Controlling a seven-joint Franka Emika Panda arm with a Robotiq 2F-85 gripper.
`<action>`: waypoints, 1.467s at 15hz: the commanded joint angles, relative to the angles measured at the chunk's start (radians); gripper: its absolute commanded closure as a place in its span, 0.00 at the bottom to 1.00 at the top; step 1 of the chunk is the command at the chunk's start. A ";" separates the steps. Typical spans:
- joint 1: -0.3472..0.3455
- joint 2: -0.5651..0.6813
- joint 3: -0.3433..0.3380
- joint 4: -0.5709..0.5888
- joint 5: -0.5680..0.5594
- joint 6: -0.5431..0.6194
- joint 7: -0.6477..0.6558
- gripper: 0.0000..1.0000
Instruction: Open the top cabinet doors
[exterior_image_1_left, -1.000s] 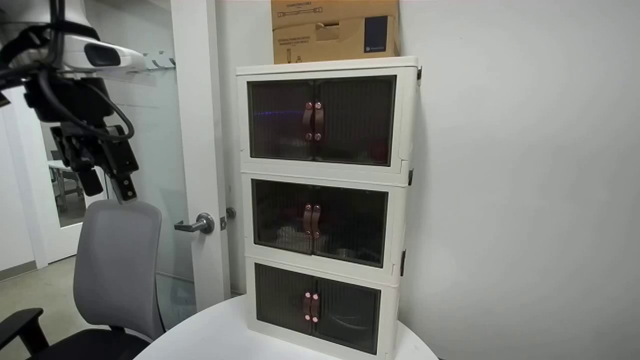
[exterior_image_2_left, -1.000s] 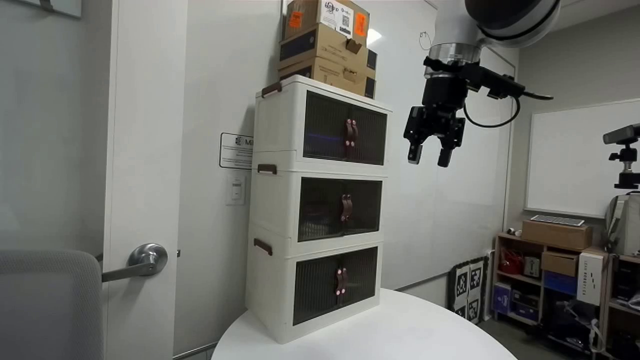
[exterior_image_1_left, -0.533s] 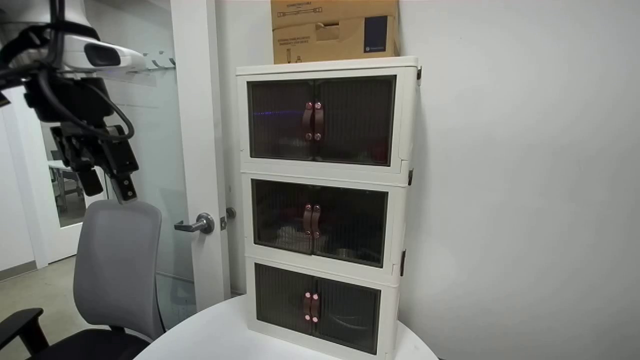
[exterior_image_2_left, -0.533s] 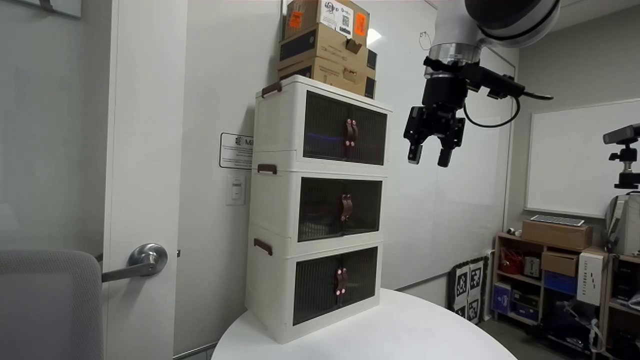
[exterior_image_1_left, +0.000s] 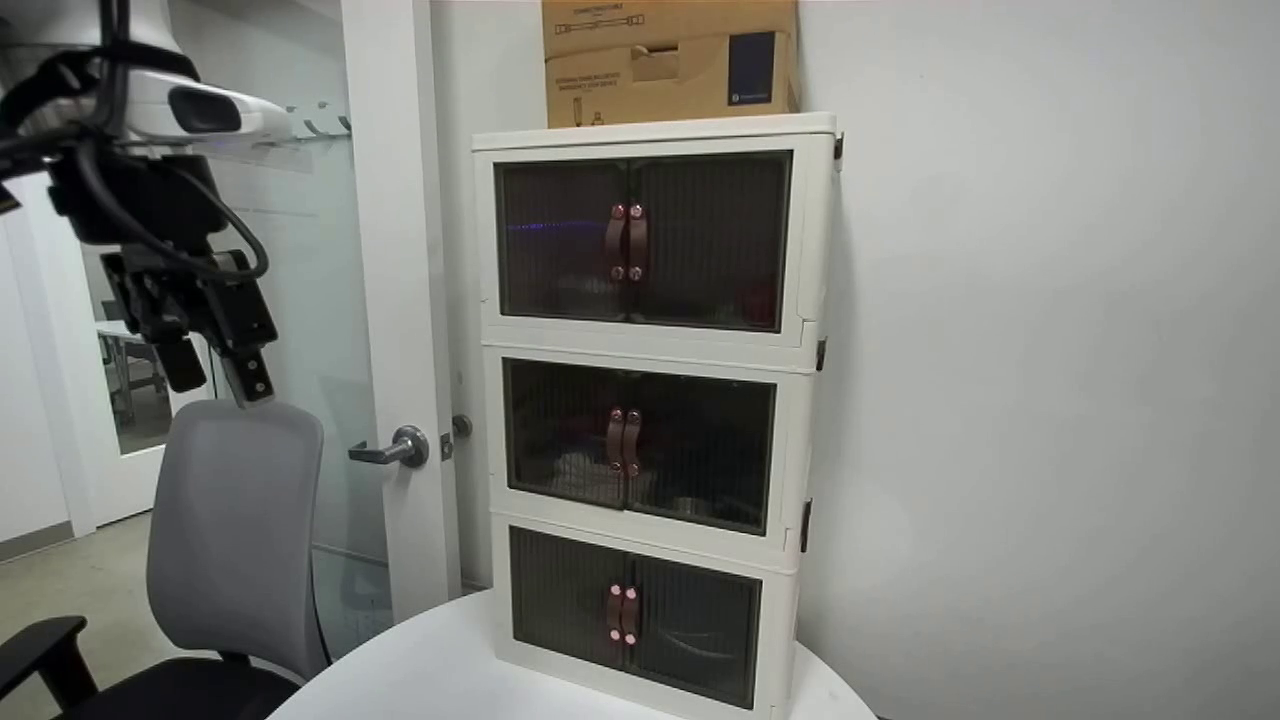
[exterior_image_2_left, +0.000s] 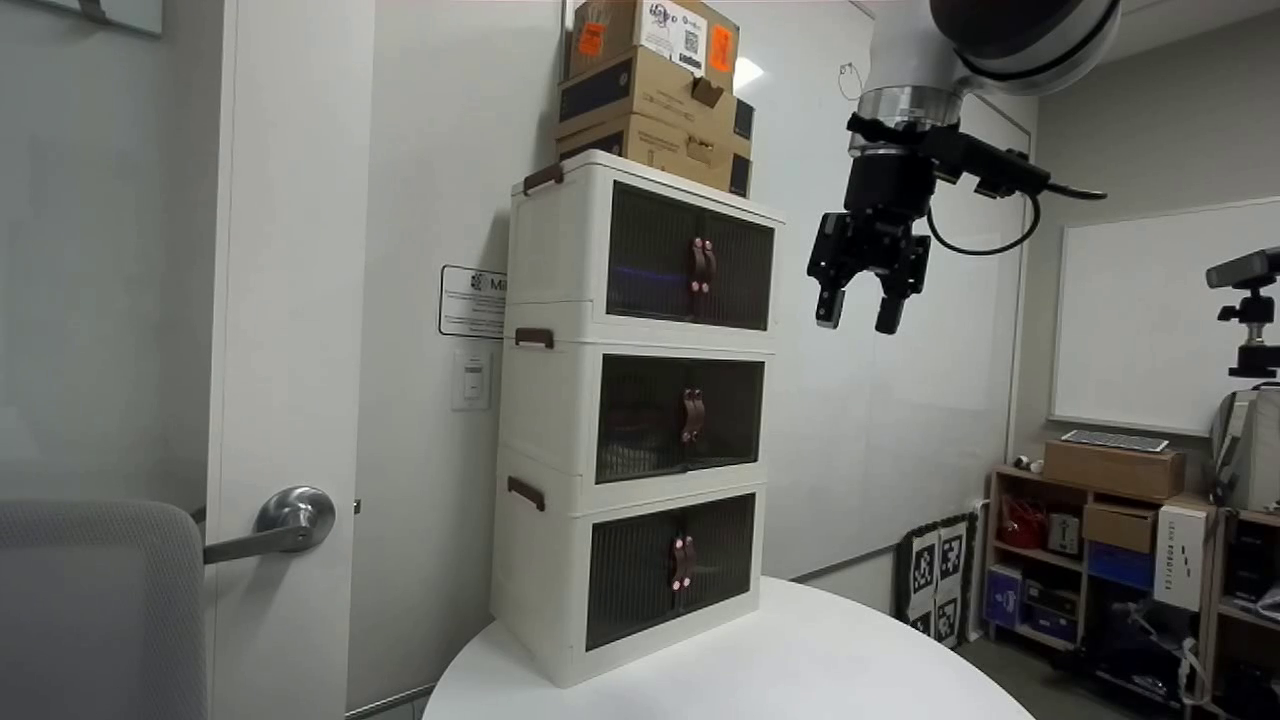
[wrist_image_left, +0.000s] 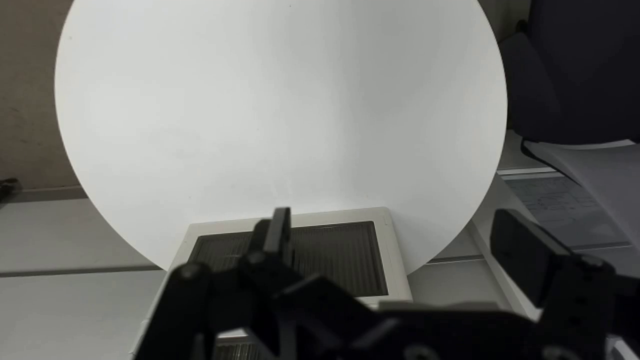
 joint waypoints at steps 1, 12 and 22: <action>0.011 0.001 -0.010 0.002 -0.005 -0.003 0.004 0.00; -0.151 0.210 0.027 0.132 -0.465 0.645 0.114 0.00; -0.257 0.629 -0.022 0.482 -0.642 1.190 0.344 0.00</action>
